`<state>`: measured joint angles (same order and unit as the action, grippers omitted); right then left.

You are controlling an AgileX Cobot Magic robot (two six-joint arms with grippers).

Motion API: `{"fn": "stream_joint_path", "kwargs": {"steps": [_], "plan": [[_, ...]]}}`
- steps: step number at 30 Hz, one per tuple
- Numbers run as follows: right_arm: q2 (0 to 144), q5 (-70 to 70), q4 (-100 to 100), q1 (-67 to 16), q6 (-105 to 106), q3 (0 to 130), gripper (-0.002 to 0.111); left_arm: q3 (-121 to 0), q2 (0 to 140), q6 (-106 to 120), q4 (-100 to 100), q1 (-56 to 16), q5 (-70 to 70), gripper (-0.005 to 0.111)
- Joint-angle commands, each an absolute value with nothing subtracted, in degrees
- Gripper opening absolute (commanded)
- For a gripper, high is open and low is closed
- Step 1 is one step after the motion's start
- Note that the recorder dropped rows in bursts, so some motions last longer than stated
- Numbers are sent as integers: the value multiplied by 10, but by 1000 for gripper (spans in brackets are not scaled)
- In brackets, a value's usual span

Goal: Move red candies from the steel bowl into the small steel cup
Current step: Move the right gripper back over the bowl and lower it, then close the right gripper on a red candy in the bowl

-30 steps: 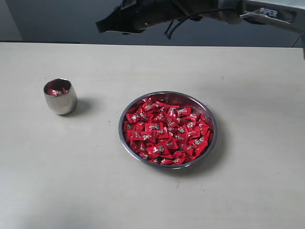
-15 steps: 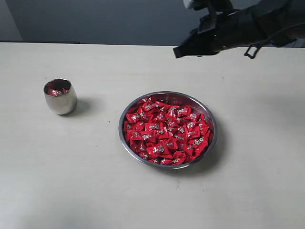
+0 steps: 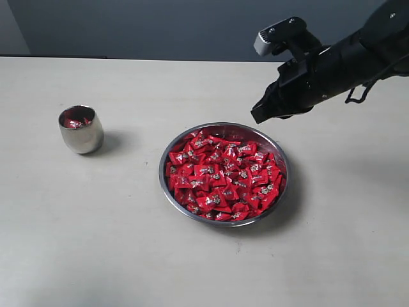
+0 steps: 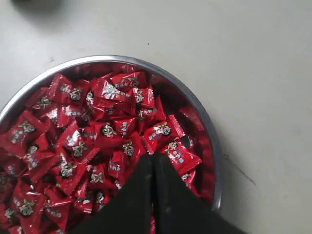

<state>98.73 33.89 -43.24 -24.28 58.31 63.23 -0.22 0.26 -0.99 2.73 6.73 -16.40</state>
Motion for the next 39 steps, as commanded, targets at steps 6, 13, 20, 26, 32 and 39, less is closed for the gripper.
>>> {"fn": "stream_joint_path", "kwargs": {"steps": [6,13,20,26,32,39], "plan": [[1048,350,-509,-261,557,631,-1,0,0,-11,26,68,-163,0],[1063,336,-519,-344,574,631,-1,0,0,-11,26,68,-163,0],[1065,337,-510,-373,566,631,-1,0,0,-11,26,68,-163,0],[1065,345,-501,-373,553,631,-1,0,0,-11,26,68,-163,0],[1065,353,-491,-373,538,631,-1,0,0,-11,26,68,-163,0],[1065,366,-491,-373,528,631,14,0,0,-11,26,68,-163,0]]}}
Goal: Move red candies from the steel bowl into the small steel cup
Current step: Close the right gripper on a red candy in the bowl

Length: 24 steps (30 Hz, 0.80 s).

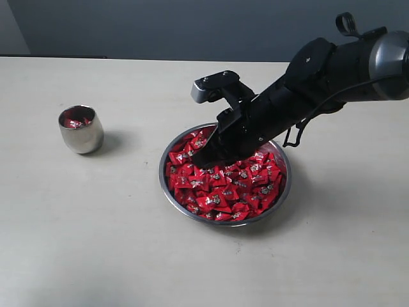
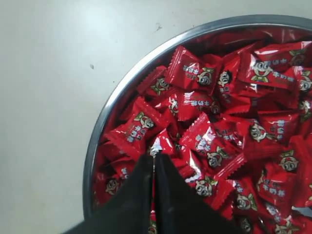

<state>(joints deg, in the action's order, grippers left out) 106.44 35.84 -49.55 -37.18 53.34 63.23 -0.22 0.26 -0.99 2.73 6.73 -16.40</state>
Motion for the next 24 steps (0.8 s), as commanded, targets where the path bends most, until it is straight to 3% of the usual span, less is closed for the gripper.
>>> {"fn": "stream_joint_path", "kwargs": {"steps": [1,4,6,24], "plan": [[1065,365,-491,-373,522,631,18,0,0,-11,26,68,-163,0],[1065,360,-491,-373,506,631,35,0,0,-11,26,68,-163,0],[1065,357,-491,-373,491,631,40,0,0,-11,26,68,-163,0],[1125,340,-521,-374,477,631,40,0,0,-11,26,68,-163,0]]}}
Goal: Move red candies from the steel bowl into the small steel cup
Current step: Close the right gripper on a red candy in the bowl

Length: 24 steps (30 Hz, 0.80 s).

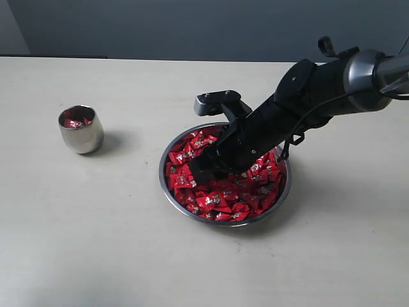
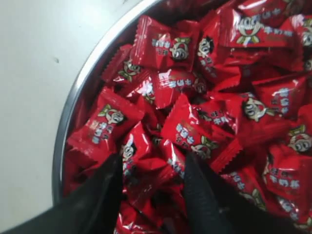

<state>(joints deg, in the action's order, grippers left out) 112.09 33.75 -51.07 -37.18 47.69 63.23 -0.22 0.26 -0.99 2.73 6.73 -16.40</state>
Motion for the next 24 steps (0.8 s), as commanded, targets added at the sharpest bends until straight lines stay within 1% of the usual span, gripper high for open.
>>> {"fn": "stream_joint_path", "kwargs": {"steps": [1,22,23,24], "plan": [[1125,340,-521,-374,477,631,40,0,0,-11,26,68,-163,0],[1125,356,-547,-374,479,631,40,0,0,-11,26,68,-163,0],[1125,357,-547,-374,479,631,39,0,0,-11,26,68,-163,0],[1125,358,-547,-375,479,631,34,0,0,-11,26,68,-163,0]]}}
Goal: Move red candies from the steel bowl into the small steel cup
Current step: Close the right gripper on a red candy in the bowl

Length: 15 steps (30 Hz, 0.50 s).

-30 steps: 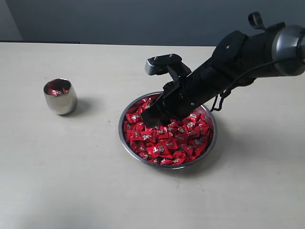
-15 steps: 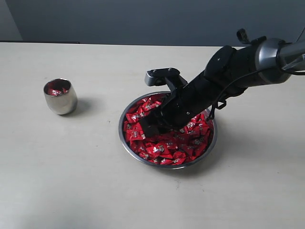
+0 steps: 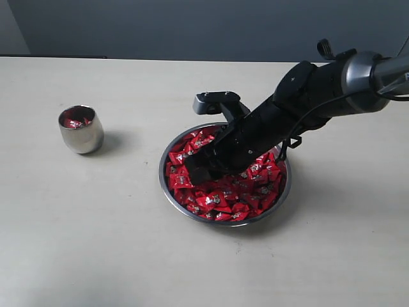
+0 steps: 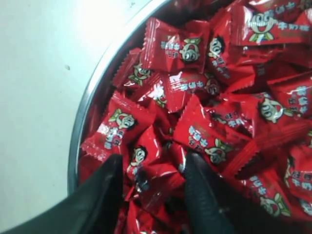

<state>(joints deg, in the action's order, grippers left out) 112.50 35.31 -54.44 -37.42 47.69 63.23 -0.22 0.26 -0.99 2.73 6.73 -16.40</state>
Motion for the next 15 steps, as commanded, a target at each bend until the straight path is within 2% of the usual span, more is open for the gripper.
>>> {"fn": "stream_joint_path", "kwargs": {"steps": [1,4,5,15], "plan": [[1125,358,-546,-377,479,631,30,0,0,-11,26,68,-163,0],[1125,357,-545,-385,481,631,4,0,0,-11,26,68,-163,0],[1125,354,-544,-388,482,631,-1,0,0,-11,26,68,-163,0],[1102,305,-545,-389,486,631,-1,0,0,-11,26,68,-163,0]]}}
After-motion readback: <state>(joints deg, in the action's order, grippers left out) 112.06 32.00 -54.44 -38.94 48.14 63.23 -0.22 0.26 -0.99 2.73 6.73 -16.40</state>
